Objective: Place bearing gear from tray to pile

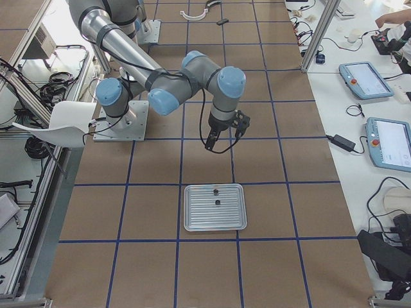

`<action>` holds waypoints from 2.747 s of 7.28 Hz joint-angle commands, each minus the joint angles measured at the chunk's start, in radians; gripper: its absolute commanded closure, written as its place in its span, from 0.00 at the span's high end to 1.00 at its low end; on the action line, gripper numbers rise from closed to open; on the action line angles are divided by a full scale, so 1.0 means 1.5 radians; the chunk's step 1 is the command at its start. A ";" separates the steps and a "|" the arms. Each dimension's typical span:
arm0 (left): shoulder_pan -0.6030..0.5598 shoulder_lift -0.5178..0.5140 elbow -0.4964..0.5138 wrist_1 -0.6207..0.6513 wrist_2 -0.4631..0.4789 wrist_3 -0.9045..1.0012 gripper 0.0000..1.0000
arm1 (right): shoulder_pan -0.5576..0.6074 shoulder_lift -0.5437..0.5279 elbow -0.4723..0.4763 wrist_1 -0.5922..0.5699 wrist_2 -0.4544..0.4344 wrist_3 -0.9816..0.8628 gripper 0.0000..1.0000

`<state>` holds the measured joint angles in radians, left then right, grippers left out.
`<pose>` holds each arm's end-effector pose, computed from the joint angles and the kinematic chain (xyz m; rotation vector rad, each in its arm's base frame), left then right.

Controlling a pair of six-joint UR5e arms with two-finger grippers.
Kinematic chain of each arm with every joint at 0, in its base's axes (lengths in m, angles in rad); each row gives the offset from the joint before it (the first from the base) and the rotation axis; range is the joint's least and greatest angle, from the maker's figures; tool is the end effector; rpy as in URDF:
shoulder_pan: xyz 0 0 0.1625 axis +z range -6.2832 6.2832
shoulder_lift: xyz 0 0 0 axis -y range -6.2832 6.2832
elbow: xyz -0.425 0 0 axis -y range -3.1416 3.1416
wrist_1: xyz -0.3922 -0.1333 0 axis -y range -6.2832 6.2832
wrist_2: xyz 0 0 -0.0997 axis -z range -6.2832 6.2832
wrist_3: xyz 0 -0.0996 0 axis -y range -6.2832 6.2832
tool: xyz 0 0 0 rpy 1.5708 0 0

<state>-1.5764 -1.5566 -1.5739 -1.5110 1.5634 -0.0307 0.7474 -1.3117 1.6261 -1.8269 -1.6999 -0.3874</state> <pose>-0.1368 -0.4919 0.4995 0.0389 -3.1307 0.1108 -0.3403 -0.4796 0.3476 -0.6568 -2.9917 -0.1861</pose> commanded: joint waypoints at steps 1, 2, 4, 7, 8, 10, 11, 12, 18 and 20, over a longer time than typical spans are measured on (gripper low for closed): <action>0.000 0.001 0.000 0.000 0.000 0.000 1.00 | -0.017 0.089 0.000 -0.117 -0.012 0.011 1.00; 0.000 0.002 0.000 0.000 0.000 0.000 1.00 | -0.028 0.116 0.002 -0.157 -0.012 0.027 1.00; 0.000 0.002 0.000 0.000 0.000 0.000 1.00 | -0.038 0.164 -0.002 -0.169 0.000 0.059 1.00; 0.000 0.002 -0.001 0.000 0.000 0.000 1.00 | -0.040 0.184 -0.003 -0.193 0.001 0.128 1.00; 0.000 0.001 -0.001 0.000 0.000 0.000 1.00 | -0.040 0.194 -0.013 -0.201 0.002 0.129 1.00; 0.000 0.001 -0.001 0.000 0.000 0.000 1.00 | -0.040 0.252 -0.081 -0.198 0.000 0.135 1.00; 0.000 0.001 -0.001 0.000 0.000 0.000 1.00 | -0.040 0.253 -0.079 -0.184 -0.001 0.138 0.98; 0.000 0.001 -0.001 0.000 0.000 0.000 1.00 | -0.040 0.253 -0.078 -0.163 -0.001 0.138 0.96; 0.000 0.001 -0.001 0.000 0.000 0.000 1.00 | -0.040 0.254 -0.076 -0.124 -0.006 0.127 0.38; 0.000 0.001 -0.001 0.000 0.000 0.000 1.00 | -0.040 0.253 -0.080 -0.099 -0.009 0.127 0.00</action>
<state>-1.5769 -1.5554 -1.5754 -1.5110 1.5631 -0.0307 0.6873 -0.9318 1.5113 -2.0046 -1.7107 -0.1962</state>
